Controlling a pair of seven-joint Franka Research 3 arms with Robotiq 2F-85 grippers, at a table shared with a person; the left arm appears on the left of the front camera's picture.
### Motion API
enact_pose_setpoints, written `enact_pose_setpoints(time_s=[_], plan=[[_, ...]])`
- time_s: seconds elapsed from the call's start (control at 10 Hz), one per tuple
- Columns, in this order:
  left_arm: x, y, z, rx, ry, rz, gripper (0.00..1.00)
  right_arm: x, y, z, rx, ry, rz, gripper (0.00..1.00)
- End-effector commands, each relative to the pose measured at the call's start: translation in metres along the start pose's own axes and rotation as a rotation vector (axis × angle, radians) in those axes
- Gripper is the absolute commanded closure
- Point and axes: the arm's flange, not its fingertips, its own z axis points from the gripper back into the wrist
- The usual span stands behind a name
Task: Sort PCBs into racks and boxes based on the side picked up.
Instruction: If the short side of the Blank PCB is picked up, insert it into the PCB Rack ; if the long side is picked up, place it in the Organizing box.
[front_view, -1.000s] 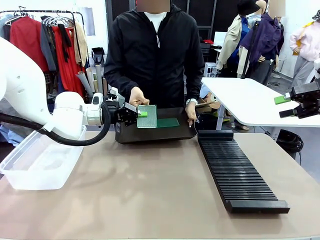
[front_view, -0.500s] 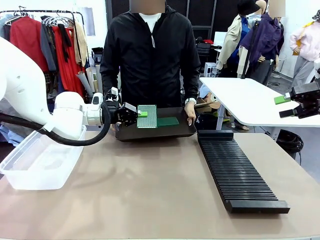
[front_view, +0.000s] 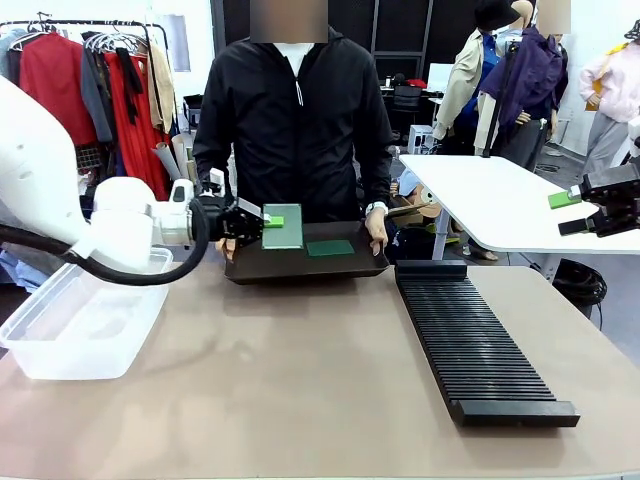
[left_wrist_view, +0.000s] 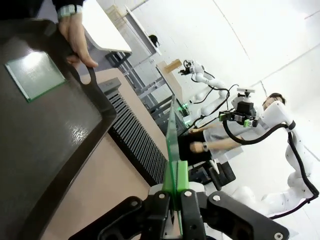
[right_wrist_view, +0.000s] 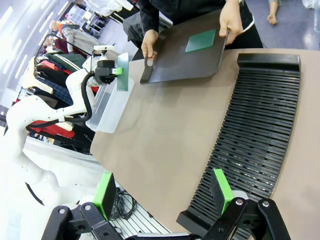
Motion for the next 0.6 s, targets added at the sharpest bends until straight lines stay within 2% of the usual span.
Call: enact_pose_setpoints(time_s=[0.0, 0.2, 0.5], plan=[[-0.003, -0.031, 0.033, 0.048, 0.016, 0.057, 1.00, 0.001, 0.001, -0.001, 0.003, -0.003, -0.003, 0.00], [0.001, -0.059, 0.067, 0.090, 0.093, 0.107, 1.00, 0.001, 0.001, -0.001, 0.003, -0.003, -0.003, 0.00], [0.003, -0.105, 0.125, 0.289, 0.203, 0.211, 1.00, 0.001, 0.001, -0.001, 0.003, -0.003, -0.003, 0.00]])
